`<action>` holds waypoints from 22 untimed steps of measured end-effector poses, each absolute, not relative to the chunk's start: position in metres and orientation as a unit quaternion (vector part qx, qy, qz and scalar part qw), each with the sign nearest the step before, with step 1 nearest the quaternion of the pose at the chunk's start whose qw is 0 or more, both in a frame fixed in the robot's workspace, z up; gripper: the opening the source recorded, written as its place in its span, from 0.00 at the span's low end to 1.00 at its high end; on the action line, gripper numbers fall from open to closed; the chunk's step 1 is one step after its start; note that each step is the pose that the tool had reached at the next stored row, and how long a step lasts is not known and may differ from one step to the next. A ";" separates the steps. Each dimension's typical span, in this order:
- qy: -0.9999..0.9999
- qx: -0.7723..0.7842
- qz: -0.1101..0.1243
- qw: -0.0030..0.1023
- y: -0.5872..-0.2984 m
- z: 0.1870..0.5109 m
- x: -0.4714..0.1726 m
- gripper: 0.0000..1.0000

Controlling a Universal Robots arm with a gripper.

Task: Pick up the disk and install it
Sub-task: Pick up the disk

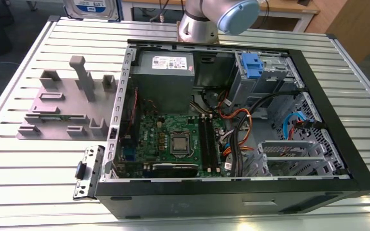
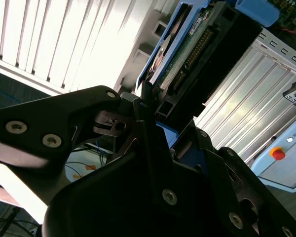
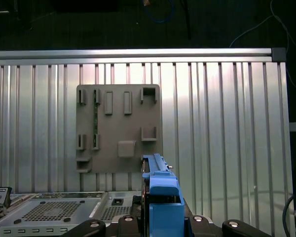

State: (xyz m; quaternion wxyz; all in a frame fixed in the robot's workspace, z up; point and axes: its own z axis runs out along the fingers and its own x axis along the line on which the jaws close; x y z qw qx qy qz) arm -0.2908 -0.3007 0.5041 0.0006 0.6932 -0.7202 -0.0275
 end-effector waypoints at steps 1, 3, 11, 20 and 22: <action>-0.720 0.693 -0.027 0.001 -0.301 0.504 -0.290 0.36; -0.720 0.693 -0.027 0.001 -0.301 0.504 -0.289 0.36; -0.720 0.693 -0.027 0.001 -0.301 0.504 -0.286 0.36; -0.720 0.693 -0.027 0.001 -0.301 0.504 -0.283 0.36; -0.720 0.693 -0.027 0.001 -0.301 0.504 -0.282 0.36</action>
